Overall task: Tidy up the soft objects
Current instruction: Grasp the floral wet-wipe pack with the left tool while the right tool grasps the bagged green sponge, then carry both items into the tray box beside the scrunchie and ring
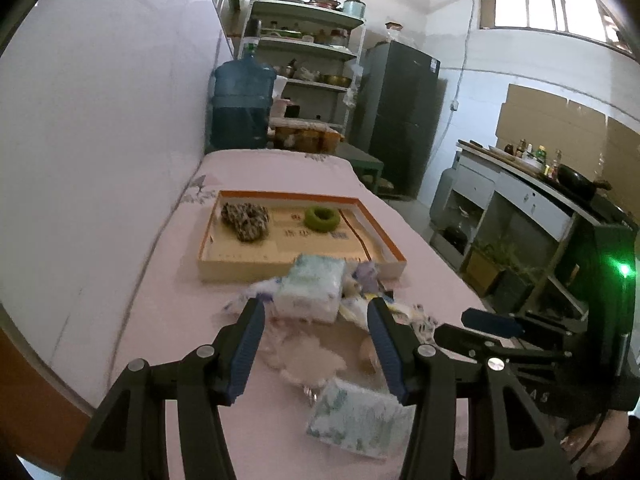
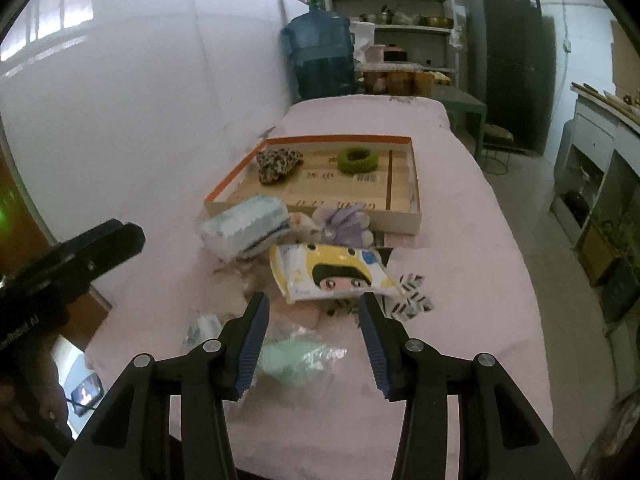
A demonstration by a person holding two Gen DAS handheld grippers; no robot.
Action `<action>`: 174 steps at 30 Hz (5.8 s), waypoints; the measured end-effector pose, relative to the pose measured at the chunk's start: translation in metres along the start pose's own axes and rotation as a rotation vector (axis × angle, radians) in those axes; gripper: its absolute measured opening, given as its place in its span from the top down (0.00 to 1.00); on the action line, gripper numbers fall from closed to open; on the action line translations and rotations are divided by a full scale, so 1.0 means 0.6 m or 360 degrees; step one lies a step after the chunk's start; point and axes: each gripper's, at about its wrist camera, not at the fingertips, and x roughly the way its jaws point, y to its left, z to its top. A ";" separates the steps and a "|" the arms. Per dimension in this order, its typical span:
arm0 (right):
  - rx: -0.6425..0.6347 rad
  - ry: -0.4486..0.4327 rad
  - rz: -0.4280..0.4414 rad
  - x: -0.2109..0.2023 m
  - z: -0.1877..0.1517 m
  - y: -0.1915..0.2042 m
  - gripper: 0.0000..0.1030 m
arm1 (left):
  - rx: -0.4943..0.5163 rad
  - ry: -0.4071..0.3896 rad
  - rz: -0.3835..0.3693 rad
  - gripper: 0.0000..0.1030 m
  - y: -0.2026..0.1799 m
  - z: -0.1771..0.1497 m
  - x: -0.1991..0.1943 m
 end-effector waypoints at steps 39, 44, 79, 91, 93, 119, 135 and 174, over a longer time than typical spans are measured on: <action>0.0122 0.0182 0.0111 0.063 -0.058 -0.021 0.37 | -0.0101 0.0407 -0.0565 0.43 0.027 -0.146 0.132; 0.0164 0.0236 0.0105 0.081 -0.062 -0.030 0.36 | -0.0023 0.0397 -0.0562 0.44 0.010 -0.144 0.134; 0.0193 0.0055 0.0204 0.016 -0.002 -0.025 0.53 | 0.0054 0.0052 -0.0331 0.72 0.021 -0.052 -0.002; 0.0170 -0.0031 0.0125 0.020 0.071 -0.004 0.53 | -0.0068 -0.0019 -0.0054 0.72 0.036 0.033 0.018; 0.0180 -0.0033 0.0122 0.026 0.083 -0.005 0.53 | -0.0074 -0.0024 -0.0037 0.72 0.038 0.043 0.023; 0.0210 -0.0099 -0.0001 0.139 0.238 -0.090 0.53 | -0.0210 0.0058 -0.0057 0.72 0.051 0.196 0.220; 0.0189 0.0043 -0.0038 0.255 0.268 -0.141 0.53 | -0.0384 0.0329 -0.0040 0.72 0.077 0.222 0.377; 0.0189 0.0248 0.0002 0.371 0.247 -0.171 0.52 | -0.0588 0.0775 -0.0063 0.59 0.120 0.174 0.520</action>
